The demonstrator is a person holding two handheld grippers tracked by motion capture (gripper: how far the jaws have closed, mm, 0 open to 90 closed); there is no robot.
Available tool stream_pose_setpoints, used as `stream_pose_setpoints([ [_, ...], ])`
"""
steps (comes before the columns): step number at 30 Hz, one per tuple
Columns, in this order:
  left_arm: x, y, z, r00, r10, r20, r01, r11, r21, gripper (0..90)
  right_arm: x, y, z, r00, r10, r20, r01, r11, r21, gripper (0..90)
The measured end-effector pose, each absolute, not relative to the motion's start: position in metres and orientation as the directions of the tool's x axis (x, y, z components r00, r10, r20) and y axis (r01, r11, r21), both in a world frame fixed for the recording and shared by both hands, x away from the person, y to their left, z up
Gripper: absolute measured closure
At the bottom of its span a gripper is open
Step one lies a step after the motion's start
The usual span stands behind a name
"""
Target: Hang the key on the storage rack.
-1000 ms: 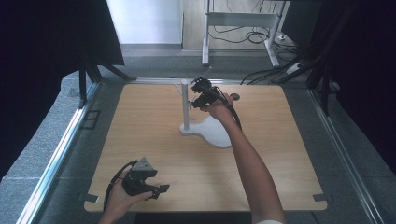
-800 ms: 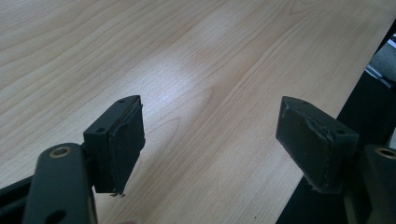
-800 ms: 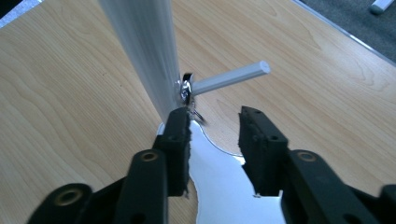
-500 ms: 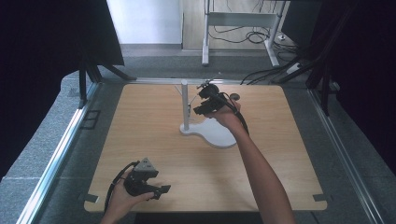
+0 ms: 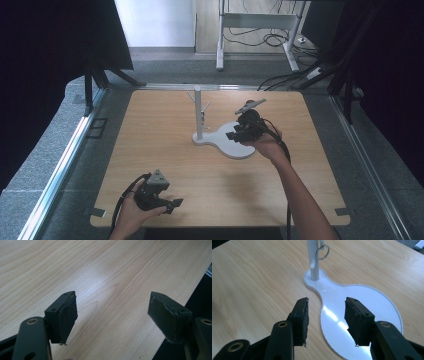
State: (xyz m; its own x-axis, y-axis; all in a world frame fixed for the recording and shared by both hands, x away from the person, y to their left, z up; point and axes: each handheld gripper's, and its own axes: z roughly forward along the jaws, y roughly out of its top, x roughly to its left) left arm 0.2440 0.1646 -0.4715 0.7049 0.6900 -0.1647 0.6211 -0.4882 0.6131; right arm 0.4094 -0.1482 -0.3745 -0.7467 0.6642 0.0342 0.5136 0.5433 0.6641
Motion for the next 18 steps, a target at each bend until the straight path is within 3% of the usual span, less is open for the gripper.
stream_pose_setpoints([
  [18,0.244,0.168,-0.47,0.692,0.704,-0.159,0.624,-0.474,0.621,24.1,0.339,-0.189,-0.441,-0.752,0.656,0.071,0.503,0.501,0.704,52.7],
])
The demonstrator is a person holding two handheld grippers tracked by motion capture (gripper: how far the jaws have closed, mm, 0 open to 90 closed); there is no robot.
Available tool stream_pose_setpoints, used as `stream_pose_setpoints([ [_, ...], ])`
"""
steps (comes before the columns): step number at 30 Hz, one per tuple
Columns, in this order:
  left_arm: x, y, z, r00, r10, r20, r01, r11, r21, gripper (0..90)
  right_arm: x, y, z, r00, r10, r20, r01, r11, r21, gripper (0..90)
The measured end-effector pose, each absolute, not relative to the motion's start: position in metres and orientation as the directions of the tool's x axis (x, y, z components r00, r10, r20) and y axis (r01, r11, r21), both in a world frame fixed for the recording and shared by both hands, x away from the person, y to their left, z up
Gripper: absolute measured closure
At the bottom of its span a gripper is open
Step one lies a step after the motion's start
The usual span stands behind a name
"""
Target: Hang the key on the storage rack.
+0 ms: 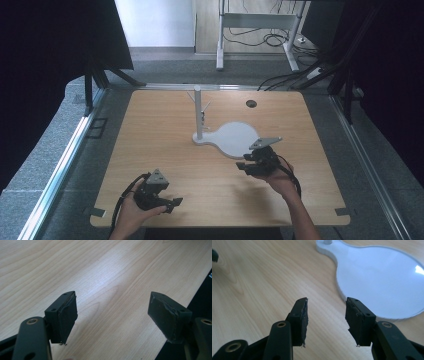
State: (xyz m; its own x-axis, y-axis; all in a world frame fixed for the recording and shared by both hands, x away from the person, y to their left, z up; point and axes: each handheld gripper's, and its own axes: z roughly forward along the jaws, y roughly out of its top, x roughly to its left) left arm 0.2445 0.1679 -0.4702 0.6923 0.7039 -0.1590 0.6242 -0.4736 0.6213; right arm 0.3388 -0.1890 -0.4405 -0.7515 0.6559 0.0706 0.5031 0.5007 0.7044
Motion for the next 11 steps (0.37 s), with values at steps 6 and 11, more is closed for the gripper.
stream_pose_setpoints([
  [6,0.2438,0.1704,-0.4667,0.689,0.708,-0.152,0.614,-0.46,0.642,24.3,0.3322,-0.1884,-0.4508,-0.752,0.656,0.072,0.506,0.503,0.7,51.2],
  [11,0.2437,0.1718,-0.465,0.69,0.708,-0.151,0.61,-0.456,0.648,24.3,0.3279,-0.1923,-0.4522,-0.742,0.667,0.069,0.507,0.49,0.709,49.7],
])
